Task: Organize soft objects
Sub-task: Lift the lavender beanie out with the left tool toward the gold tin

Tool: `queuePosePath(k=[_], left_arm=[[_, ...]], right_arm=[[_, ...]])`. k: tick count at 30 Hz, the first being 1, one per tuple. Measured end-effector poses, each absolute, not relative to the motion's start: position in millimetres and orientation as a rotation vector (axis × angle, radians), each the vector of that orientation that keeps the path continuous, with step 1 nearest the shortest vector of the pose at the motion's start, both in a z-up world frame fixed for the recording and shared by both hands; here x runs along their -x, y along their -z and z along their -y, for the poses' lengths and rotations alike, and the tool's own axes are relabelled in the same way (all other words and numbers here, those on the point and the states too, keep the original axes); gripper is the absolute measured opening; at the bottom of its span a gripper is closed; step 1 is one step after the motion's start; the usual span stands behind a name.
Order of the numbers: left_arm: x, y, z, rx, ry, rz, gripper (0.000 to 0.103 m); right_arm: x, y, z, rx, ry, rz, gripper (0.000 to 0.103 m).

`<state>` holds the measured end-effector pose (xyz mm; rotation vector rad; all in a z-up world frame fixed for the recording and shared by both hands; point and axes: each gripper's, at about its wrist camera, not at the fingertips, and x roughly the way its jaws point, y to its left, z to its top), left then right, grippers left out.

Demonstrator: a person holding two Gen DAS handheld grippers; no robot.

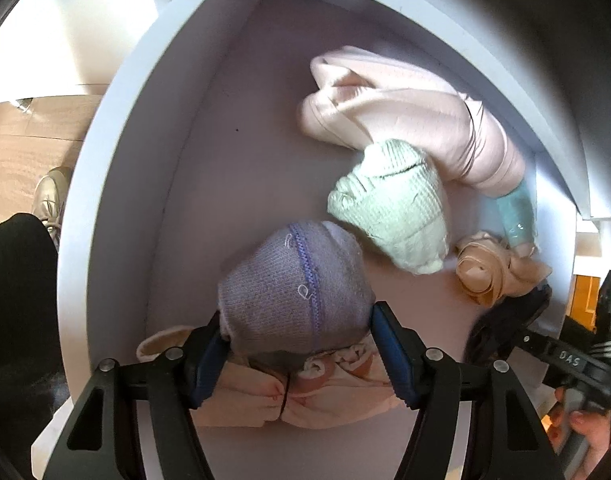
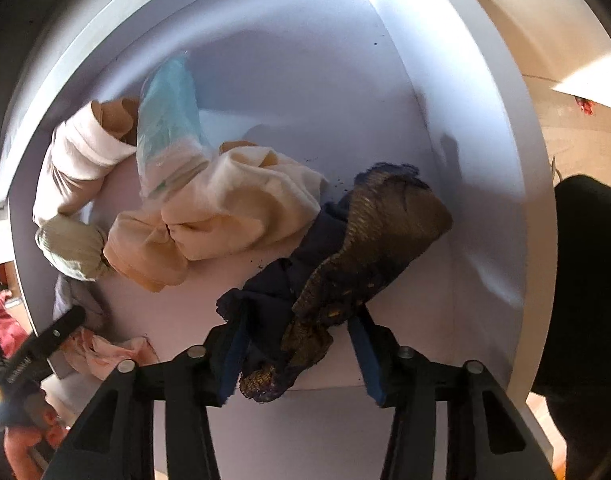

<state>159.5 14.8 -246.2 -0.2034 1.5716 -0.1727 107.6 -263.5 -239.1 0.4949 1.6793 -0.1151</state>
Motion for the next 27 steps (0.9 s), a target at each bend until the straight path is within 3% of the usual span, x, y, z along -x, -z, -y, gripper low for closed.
queuePosePath(k=[7, 16, 27], left_arm=[[-158.3, 231.5, -18.6, 0.216, 0.173, -1.546, 0.068], [-148.9, 203.0, -20.4, 0.168, 0.193, -1.482, 0.068], [-134.3, 158.0, -21.1, 0.164, 0.241, -1.388, 0.068]], right_arm=[[-107.2, 240.8, 255.2, -0.463, 0.103, -1.686, 0.037], [-116.9, 232.2, 213.6, -0.052, 0.072, -1.682, 0.035], [-116.8, 237.5, 238.1, -0.216, 0.075, -1.689, 0.036]])
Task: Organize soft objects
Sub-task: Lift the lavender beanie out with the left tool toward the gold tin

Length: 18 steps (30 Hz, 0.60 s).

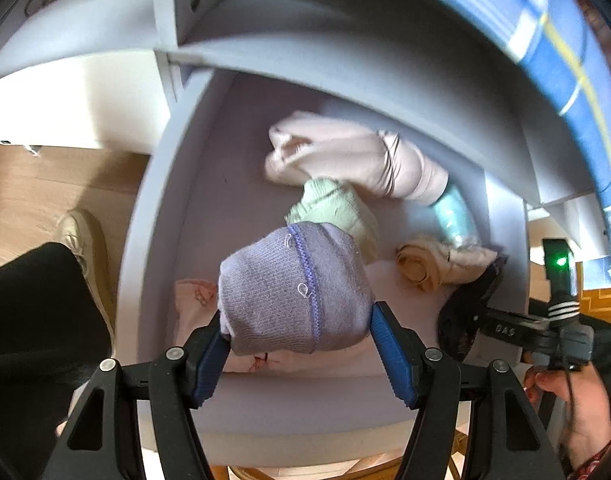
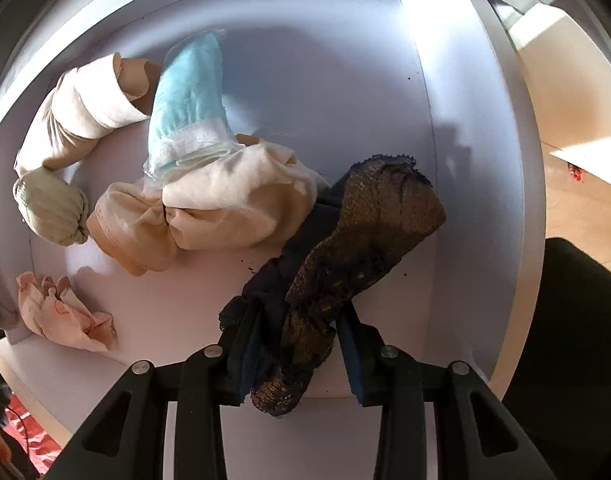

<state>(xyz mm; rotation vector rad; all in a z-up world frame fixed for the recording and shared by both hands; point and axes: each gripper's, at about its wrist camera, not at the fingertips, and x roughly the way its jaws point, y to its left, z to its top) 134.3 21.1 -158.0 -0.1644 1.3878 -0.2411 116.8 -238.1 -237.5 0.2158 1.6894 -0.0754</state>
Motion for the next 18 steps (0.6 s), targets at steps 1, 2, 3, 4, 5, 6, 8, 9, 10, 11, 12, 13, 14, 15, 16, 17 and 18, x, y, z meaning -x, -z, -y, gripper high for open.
queuePosePath(k=[1, 2, 3, 4, 5, 6, 8, 9, 10, 11, 12, 13, 14, 15, 16, 17, 18], left_arm=[[-133.9, 151.0, -23.2, 0.169, 0.239, -1.370, 0.068], [-133.7, 144.1, -24.7, 0.171, 0.243, -1.351, 0.068], [-134.3, 138.3, -26.0, 0.171, 0.248, -1.337, 0.068], [-133.9, 130.3, -26.6, 0.171, 0.258, -1.318, 0.068], [-133.2, 120.4, -26.3, 0.171, 0.275, -1.293, 0.068], [-132.5, 113.3, -26.0, 0.169, 0.288, -1.275, 0.068], [-131.0, 99.0, -24.7, 0.153, 0.313, -1.236, 0.068], [-129.9, 92.9, -22.4, 0.142, 0.322, -1.218, 0.068], [-128.3, 84.4, -21.2, 0.130, 0.336, -1.198, 0.068], [-127.2, 79.3, -20.8, 0.124, 0.345, -1.184, 0.068], [-125.3, 71.3, -20.2, 0.120, 0.358, -1.166, 0.068], [-122.9, 65.2, -19.3, 0.116, 0.368, -1.153, 0.068], [-120.8, 57.0, -18.8, 0.109, 0.383, -1.136, 0.068], [-119.0, 49.3, -18.5, 0.100, 0.394, -1.119, 0.068], [-117.2, 41.5, -17.5, 0.090, 0.403, -1.101, 0.068], [-115.8, 30.4, -17.1, 0.081, 0.417, -1.080, 0.068], [-115.4, 23.4, -17.6, 0.080, 0.426, -1.070, 0.068]], right_arm=[[-115.5, 237.6, 239.6, -0.214, 0.073, -1.689, 0.036], [-114.7, 239.5, 238.3, -0.216, 0.073, -1.689, 0.036], [-114.6, 239.1, 236.1, -0.220, 0.073, -1.689, 0.036], [-113.7, 239.7, 235.2, -0.226, 0.074, -1.690, 0.036], [-111.8, 240.5, 232.8, -0.230, 0.075, -1.690, 0.036], [-111.1, 241.1, 232.8, -0.236, 0.076, -1.690, 0.036], [-115.9, 240.6, 234.3, -0.240, 0.077, -1.691, 0.036], [-116.5, 241.0, 233.3, -0.240, 0.077, -1.691, 0.036], [-117.3, 242.2, 233.0, -0.240, 0.077, -1.691, 0.036], [-116.9, 242.3, 233.4, -0.240, 0.076, -1.691, 0.036], [-117.0, 242.4, 233.2, -0.240, 0.076, -1.691, 0.036], [-116.8, 242.1, 233.5, -0.242, 0.077, -1.691, 0.036], [-117.1, 243.7, 235.4, -0.243, 0.077, -1.691, 0.036], [-117.2, 245.6, 236.1, -0.245, 0.076, -1.691, 0.036], [-117.5, 246.1, 236.2, -0.248, 0.077, -1.692, 0.036], [-117.6, 246.6, 237.0, -0.251, 0.077, -1.692, 0.036], [-117.6, 247.4, 237.8, -0.254, 0.078, -1.693, 0.036]])
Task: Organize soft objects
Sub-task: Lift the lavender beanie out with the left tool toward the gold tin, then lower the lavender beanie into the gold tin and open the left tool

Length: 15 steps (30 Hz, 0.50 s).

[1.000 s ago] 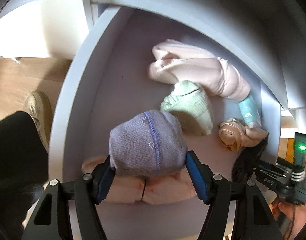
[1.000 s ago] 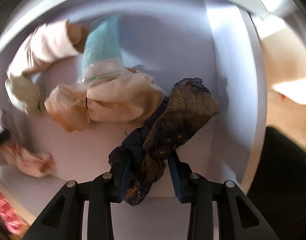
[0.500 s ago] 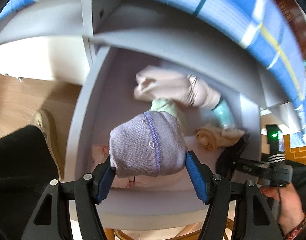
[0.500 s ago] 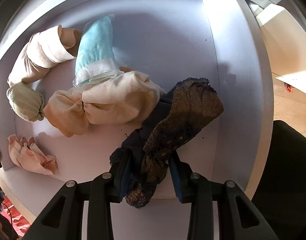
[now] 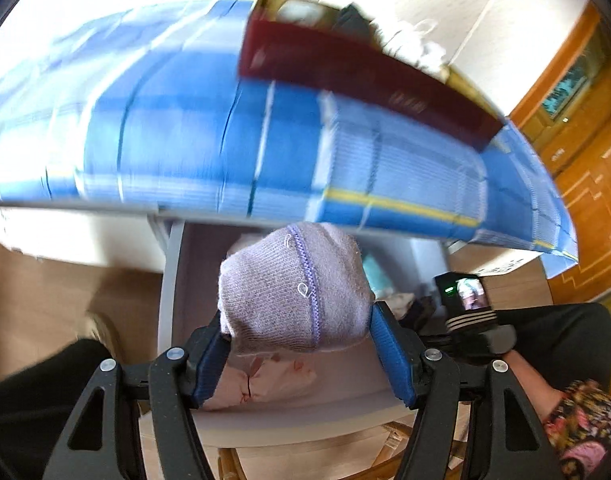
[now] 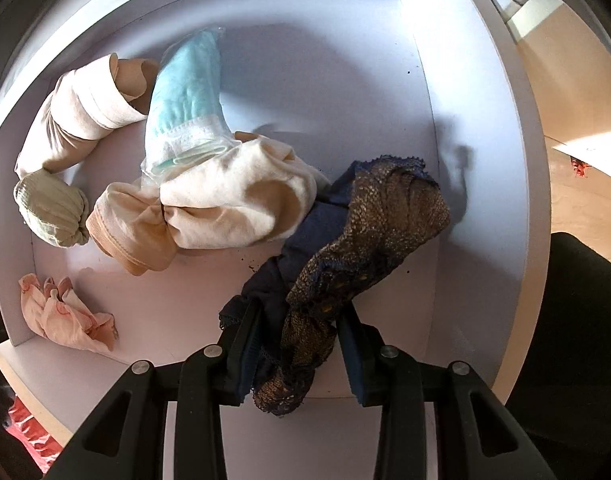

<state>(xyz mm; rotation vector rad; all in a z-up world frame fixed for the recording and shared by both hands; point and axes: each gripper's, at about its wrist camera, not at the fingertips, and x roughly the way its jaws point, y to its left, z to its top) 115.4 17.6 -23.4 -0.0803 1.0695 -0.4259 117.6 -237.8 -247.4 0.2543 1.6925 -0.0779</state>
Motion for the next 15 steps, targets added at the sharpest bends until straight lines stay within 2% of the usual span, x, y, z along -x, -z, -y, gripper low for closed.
queuePosePath(k=[7, 15], left_arm=[[-124.7, -47.1, -6.6, 0.048, 0.490, -0.956, 0.068], [-179.9, -110.4, 17.0, 0.002, 0.509, -0.906, 0.068]], right_arm=[[-117.7, 252.8, 242.8, -0.273, 0.079, -1.697, 0.037], [-115.9, 258.0, 245.3, -0.287, 0.082, -1.700, 0.037]])
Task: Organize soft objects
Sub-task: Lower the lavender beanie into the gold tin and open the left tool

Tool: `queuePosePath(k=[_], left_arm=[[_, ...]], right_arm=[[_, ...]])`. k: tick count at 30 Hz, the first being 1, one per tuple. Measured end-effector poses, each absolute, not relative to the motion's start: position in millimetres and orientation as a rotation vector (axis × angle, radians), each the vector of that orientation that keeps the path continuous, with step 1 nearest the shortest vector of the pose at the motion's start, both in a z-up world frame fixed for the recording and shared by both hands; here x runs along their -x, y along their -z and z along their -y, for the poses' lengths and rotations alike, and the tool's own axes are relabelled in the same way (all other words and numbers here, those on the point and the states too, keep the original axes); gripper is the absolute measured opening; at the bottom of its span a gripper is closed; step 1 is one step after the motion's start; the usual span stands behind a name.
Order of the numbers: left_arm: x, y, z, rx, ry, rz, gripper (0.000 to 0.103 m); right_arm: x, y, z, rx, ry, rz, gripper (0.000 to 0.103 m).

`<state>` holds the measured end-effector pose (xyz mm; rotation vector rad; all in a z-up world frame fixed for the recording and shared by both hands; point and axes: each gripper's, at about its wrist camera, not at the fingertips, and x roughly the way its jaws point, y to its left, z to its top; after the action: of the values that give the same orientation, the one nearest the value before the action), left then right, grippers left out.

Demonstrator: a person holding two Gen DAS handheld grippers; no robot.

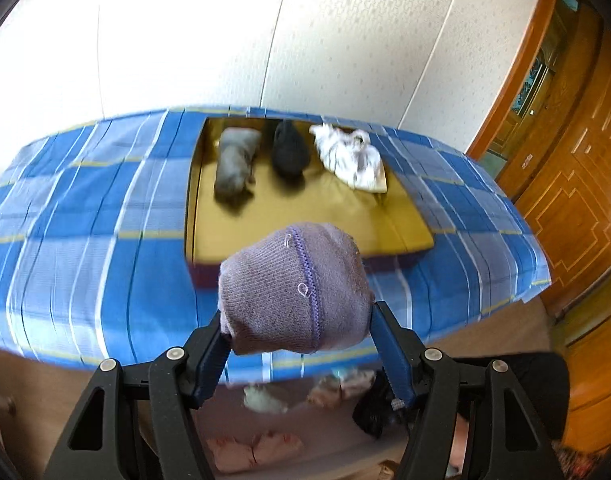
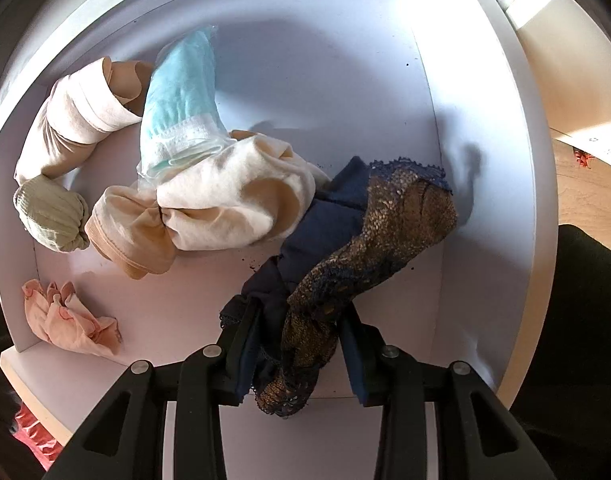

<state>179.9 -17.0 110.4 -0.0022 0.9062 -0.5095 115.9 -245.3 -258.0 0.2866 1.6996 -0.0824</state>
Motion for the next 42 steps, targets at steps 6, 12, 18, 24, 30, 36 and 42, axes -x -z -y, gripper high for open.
queuePosePath(k=[6, 12, 18, 24, 30, 36, 42], left_arm=[[-231.8, -116.5, 33.0, 0.005, 0.467, -0.966, 0.068], [-273.0, -95.9, 44.4, -0.011, 0.398, -1.032, 0.068], [-305.7, -67.7, 42.8, 0.048, 0.312, -1.141, 0.068], [-321.9, -60.1, 53.1, -0.013, 0.282, -1.154, 0.068], [-330.4, -53.0, 62.9, -0.082, 0.263, -1.167, 0.068], [-338.6, -43.0, 64.4, -0.097, 0.223, -1.183, 0.068], [-340.4, -37.0, 68.5, -0.114, 0.212, -1.180, 0.069]], right_arm=[[-116.6, 258.4, 249.5, -0.316, 0.084, -1.704, 0.037], [-116.1, 262.0, 256.4, -0.351, 0.082, -1.706, 0.037], [-115.6, 265.3, 263.1, -0.382, 0.079, -1.711, 0.037], [-115.6, 268.7, 270.3, -0.414, 0.073, -1.717, 0.037], [-114.0, 273.1, 273.5, -0.413, 0.063, -1.721, 0.037], [-112.4, 274.7, 271.5, -0.419, 0.064, -1.721, 0.037], [-113.1, 274.7, 270.2, -0.422, 0.063, -1.722, 0.037]])
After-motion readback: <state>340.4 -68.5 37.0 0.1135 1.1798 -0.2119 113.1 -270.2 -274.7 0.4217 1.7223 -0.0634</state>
